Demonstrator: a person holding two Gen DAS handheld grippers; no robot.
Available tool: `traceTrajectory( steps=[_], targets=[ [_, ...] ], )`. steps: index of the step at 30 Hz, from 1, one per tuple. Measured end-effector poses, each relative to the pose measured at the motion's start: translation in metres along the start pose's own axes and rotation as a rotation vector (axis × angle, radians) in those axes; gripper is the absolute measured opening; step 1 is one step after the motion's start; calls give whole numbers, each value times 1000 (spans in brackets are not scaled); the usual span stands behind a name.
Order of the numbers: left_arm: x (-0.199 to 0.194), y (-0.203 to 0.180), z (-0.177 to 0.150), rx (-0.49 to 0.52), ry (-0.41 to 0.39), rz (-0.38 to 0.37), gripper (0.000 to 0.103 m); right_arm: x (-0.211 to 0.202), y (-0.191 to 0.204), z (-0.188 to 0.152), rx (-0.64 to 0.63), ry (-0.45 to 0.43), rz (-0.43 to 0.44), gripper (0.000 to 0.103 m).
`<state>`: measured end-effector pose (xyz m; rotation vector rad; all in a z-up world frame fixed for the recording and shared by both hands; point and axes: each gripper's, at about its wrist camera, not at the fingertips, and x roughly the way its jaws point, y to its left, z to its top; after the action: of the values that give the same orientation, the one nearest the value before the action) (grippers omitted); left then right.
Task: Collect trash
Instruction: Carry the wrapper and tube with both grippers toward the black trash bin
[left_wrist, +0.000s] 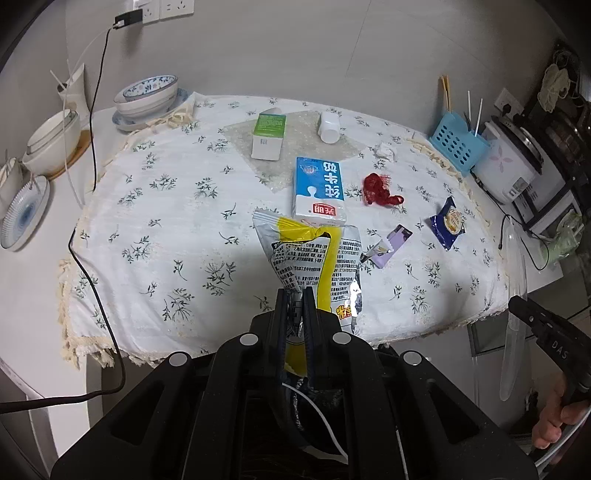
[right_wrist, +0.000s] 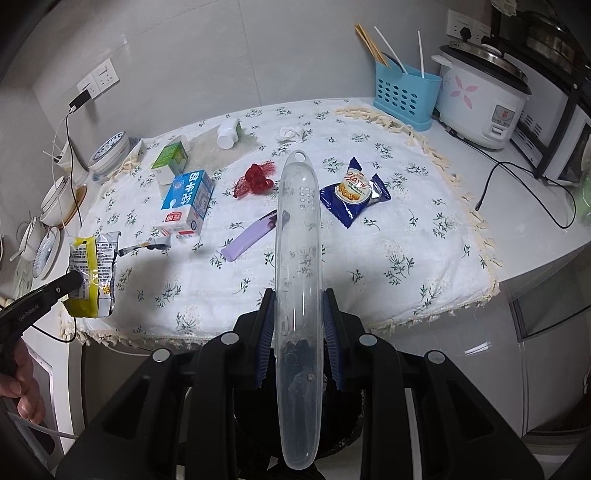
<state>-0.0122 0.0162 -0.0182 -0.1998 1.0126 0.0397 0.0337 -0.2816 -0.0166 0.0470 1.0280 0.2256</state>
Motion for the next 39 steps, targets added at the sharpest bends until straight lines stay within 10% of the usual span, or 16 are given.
traceTrajectory(
  steps=[39],
  targets=[
    [68,-54,-110,105,140,-66,7,35,-8,-116,-33,120,-27,25]
  ],
)
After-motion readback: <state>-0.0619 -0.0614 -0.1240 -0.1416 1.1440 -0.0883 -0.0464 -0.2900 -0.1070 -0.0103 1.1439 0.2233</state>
